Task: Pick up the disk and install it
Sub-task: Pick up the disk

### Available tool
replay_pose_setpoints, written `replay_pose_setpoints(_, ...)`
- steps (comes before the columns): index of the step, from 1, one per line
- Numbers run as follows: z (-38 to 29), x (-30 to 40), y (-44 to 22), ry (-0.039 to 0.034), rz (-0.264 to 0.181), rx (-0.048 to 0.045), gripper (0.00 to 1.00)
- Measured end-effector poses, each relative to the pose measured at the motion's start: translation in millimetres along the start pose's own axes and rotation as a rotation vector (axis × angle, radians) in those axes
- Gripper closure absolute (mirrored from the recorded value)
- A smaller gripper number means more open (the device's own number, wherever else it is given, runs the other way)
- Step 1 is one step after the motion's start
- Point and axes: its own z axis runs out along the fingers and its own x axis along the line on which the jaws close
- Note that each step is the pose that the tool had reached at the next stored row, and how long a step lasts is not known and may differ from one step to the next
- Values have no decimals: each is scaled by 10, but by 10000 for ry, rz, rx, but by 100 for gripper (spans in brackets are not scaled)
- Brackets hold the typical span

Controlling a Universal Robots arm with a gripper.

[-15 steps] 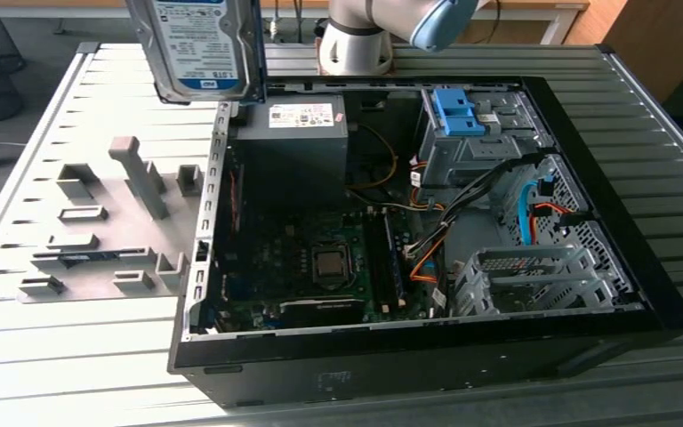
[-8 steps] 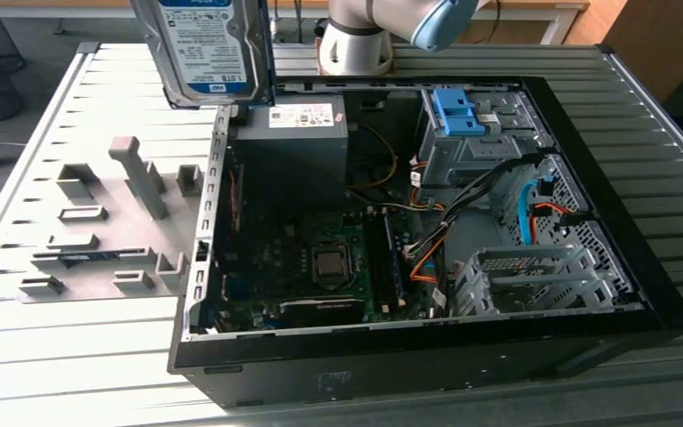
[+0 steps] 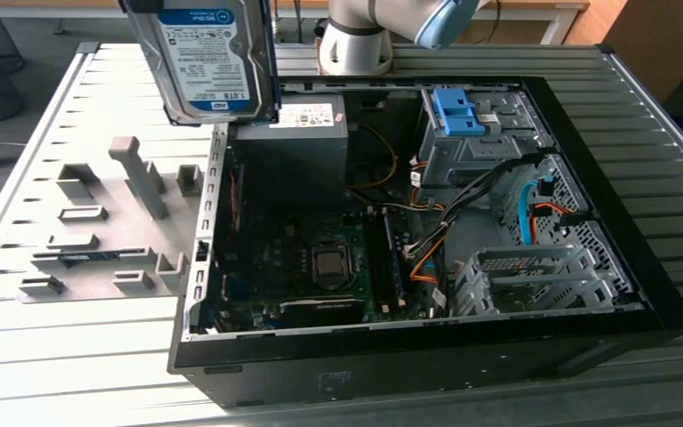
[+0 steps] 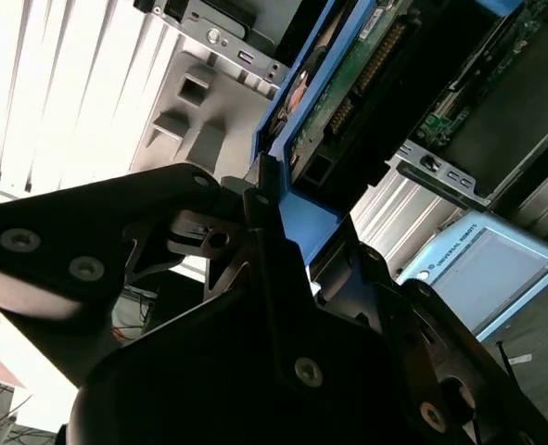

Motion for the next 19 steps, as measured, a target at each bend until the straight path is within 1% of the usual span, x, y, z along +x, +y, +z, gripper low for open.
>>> replay_pose_setpoints(3, 9, 15, -97, 2, 0, -3, 64)
replay_pose_setpoints(17, 58, 4, -729, 2, 0, -12, 64)
replay_pose_setpoints(19, 62, 6, -783, 1, 1, -13, 64)
